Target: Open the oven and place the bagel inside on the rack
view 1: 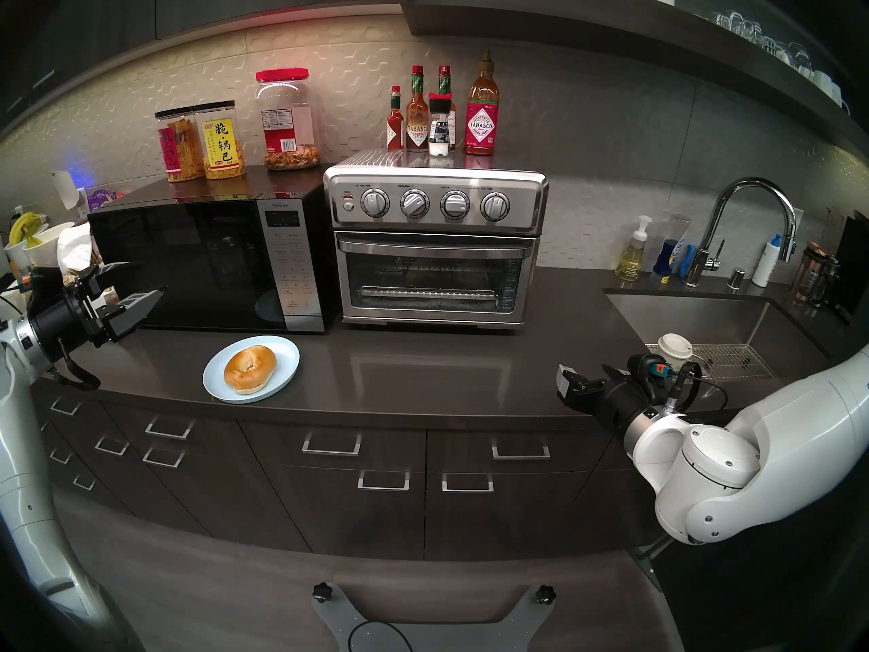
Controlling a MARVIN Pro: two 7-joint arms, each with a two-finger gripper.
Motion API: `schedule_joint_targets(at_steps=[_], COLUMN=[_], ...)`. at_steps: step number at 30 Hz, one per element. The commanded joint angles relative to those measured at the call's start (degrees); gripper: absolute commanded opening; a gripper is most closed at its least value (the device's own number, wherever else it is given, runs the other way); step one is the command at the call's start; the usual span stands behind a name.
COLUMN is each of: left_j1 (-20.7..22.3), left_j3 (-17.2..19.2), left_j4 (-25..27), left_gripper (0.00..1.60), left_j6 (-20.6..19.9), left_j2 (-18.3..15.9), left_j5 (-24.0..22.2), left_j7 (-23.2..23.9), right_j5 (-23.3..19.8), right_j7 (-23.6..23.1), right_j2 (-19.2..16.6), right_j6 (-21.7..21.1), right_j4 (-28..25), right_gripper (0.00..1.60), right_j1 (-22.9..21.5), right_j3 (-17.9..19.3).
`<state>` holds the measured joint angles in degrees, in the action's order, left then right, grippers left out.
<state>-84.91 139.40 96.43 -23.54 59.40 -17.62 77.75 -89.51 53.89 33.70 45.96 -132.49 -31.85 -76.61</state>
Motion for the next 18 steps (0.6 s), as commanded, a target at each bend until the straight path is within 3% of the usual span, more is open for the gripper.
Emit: schedule_joint_targets(at_steps=[1, 18], left_j1=[0.1, 0.3], left_j3=[0.7, 0.8], left_j4=[1.1, 1.1], left_gripper=[1.60, 1.60], left_j6=[0.1, 0.1], left_j2=[0.4, 0.6], left_j5=[-0.1, 0.3], left_j7=[-0.1, 0.1], right_j5=[0.0, -0.1], right_j7=[0.1, -1.2], right_j2=[0.1, -0.4], right_j6=[-0.1, 0.8], right_j4=[-0.1, 0.3], right_gripper=[1.60, 1.60], right_j1=[-0.4, 0.3], right_j3=[0.2, 0.5])
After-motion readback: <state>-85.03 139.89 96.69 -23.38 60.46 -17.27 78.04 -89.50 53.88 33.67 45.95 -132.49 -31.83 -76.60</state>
